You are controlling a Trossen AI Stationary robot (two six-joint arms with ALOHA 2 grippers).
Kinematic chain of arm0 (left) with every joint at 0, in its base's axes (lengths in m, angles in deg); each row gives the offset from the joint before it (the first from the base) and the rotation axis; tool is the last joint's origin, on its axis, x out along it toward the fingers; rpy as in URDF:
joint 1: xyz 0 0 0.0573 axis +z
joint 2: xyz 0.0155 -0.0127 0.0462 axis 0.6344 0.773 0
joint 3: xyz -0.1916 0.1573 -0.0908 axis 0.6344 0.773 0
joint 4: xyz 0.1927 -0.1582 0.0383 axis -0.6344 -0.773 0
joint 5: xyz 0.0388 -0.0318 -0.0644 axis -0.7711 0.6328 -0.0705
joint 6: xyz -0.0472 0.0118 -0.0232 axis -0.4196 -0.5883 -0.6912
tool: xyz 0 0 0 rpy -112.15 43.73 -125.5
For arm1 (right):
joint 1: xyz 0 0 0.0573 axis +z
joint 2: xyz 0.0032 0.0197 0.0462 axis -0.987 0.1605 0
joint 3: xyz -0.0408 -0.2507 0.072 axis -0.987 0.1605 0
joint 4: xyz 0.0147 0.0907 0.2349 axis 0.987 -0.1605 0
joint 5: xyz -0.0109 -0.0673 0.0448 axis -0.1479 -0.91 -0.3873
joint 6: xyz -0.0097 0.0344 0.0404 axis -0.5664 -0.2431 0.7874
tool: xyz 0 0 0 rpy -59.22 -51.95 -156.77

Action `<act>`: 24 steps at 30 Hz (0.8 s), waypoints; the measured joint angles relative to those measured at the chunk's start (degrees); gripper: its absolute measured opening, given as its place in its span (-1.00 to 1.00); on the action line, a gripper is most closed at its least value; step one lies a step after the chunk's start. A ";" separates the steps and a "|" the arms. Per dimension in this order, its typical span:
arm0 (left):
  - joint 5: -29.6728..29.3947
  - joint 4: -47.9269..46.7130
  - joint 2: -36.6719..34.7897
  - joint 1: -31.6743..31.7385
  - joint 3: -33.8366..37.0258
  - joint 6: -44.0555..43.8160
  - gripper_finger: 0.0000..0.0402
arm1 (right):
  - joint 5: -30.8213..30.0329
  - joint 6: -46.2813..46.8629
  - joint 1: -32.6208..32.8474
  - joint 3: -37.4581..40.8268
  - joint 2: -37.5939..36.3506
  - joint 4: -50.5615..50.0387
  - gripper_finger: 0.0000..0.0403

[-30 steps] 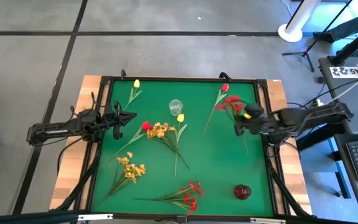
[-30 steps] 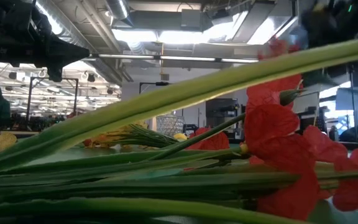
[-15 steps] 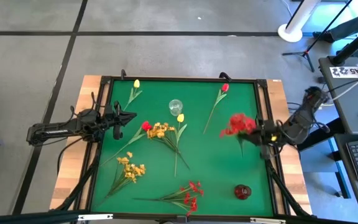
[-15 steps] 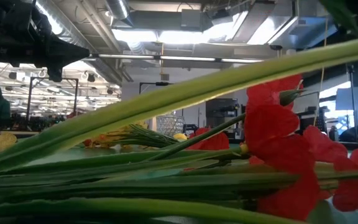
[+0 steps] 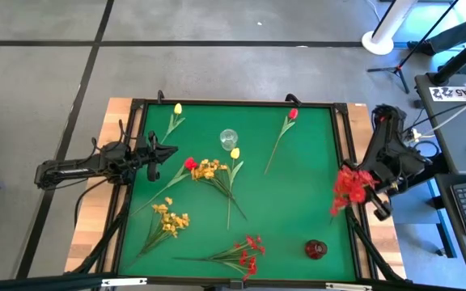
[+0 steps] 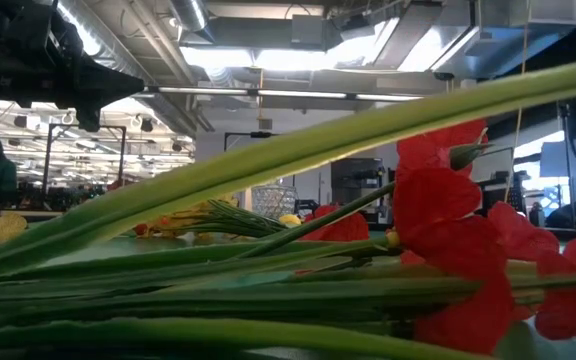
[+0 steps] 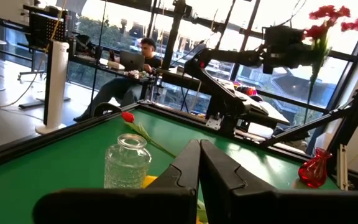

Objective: Sort flowers into vase by color
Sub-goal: Put the middle right red flower into the red vase

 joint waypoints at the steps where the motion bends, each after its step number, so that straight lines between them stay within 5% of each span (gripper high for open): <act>1: -0.01 0.02 -0.01 0.00 0.01 0.00 -0.98 | 0.15 -0.50 0.55 0.44 0.55 0.61 -0.98; 16: 0.00 0.02 0.00 0.00 0.01 0.00 -0.98 | 5.53 -1.39 0.82 5.64 14.37 21.81 -0.99; 24: -0.01 0.01 0.00 -0.01 0.01 0.01 -0.98 | 6.48 0.08 0.78 5.67 20.18 23.99 -0.99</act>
